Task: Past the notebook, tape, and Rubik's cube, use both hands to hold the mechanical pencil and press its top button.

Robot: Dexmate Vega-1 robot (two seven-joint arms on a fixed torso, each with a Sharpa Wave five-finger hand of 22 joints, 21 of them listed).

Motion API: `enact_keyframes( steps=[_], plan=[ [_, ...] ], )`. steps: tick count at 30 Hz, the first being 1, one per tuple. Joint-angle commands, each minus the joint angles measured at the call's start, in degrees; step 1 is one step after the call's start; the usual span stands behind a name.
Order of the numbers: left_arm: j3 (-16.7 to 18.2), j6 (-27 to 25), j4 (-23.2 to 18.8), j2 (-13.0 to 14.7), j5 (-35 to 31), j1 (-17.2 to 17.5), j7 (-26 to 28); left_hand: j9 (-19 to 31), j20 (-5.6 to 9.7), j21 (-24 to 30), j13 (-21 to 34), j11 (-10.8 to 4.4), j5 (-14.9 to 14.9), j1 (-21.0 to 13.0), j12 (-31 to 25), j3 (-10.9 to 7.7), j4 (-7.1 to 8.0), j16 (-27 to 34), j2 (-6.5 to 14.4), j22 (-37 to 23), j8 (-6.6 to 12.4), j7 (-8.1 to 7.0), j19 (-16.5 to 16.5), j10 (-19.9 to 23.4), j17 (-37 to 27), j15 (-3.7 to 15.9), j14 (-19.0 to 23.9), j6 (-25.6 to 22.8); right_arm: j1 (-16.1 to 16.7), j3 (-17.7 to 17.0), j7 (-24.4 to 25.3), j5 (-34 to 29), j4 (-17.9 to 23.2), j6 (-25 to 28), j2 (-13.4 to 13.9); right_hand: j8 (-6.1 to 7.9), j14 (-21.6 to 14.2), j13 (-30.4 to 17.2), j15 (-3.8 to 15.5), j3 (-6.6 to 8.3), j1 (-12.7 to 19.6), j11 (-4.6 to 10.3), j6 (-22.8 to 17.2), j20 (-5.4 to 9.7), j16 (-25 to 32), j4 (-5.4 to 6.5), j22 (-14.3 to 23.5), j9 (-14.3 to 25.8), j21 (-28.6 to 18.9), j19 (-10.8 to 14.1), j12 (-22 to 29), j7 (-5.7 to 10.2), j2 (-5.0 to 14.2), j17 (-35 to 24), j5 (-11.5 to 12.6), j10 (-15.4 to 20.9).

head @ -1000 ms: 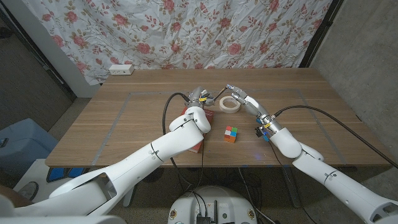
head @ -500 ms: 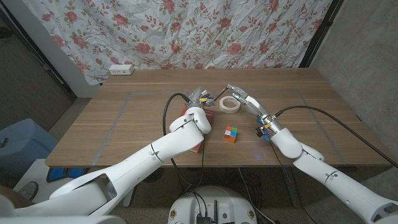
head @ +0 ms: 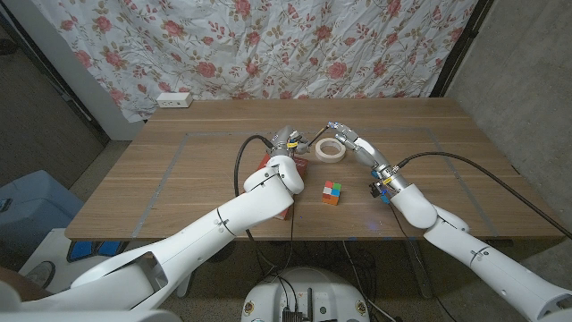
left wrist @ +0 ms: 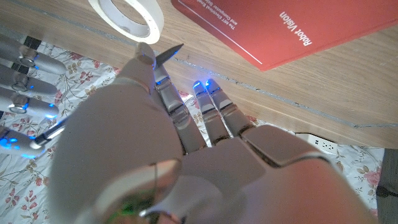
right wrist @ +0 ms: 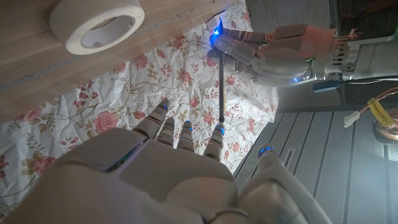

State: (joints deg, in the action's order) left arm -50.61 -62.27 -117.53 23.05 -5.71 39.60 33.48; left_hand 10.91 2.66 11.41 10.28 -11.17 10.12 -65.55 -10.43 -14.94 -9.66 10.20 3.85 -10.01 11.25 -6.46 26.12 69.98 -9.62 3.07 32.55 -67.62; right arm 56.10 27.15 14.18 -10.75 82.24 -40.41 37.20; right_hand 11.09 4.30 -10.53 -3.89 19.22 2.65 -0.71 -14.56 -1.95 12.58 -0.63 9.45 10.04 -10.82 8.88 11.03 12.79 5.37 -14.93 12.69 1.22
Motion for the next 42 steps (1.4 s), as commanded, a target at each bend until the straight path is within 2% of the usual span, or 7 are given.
enact_keyframes(
  steps=[1, 24, 42],
  plan=[
    [0.1, -0.3, -0.4, 0.0, -0.1, 0.4, 0.2, 0.2, 2.14, 0.2, 0.2, -1.55, 0.3, -0.1, -0.3, -0.08, 0.2, 0.1, 0.3, -0.1, 0.37, 0.13, -0.1, 1.4, -0.1, 9.55, 0.4, -0.3, 0.8, -0.7, 0.4, -0.1, 1.1, 0.5, 0.5, 0.07, -0.1, -0.1, 0.17, 0.14, -0.3, -0.06, -0.4, -0.19, 0.3, 0.2, 0.2, 0.2, -0.1, 0.3, 0.0, -0.1, 1.09, -0.2, 0.1, -0.3],
    [-0.3, -0.5, -0.8, 0.5, -0.3, 0.0, -0.4, 0.2, 2.15, 0.2, 0.2, -1.56, 0.3, -0.2, -0.3, 0.01, 0.18, 0.1, 0.3, -0.1, 0.38, 0.14, -0.1, 1.5, -0.1, 9.56, 0.5, -0.3, 1.2, -0.9, 0.5, -0.4, 1.7, 0.7, 0.6, -0.09, -0.3, -0.1, 0.19, 0.11, -0.3, -0.11, -0.5, -0.23, 0.4, 0.28, 0.2, 0.2, -0.1, 0.5, 0.0, -0.1, 1.1, -0.2, 0.1, -0.3],
    [-0.2, -0.5, -0.6, 0.2, -0.4, 0.3, 0.0, 0.2, 2.1, 0.2, 0.2, -1.54, 0.3, -0.2, -0.3, 0.1, 0.21, 0.1, 0.3, -0.1, 0.35, 0.21, -0.1, 1.4, -0.1, 9.57, 0.5, -0.2, 1.6, -0.6, 3.1, -4.0, 2.8, 2.8, 0.5, -0.23, -0.3, -0.1, 0.12, 0.08, -0.6, 0.02, -0.4, -0.2, 0.5, 0.63, 0.2, 0.2, -0.1, 0.7, 0.1, -0.1, 1.35, -0.3, 0.1, -0.2]
  ],
)
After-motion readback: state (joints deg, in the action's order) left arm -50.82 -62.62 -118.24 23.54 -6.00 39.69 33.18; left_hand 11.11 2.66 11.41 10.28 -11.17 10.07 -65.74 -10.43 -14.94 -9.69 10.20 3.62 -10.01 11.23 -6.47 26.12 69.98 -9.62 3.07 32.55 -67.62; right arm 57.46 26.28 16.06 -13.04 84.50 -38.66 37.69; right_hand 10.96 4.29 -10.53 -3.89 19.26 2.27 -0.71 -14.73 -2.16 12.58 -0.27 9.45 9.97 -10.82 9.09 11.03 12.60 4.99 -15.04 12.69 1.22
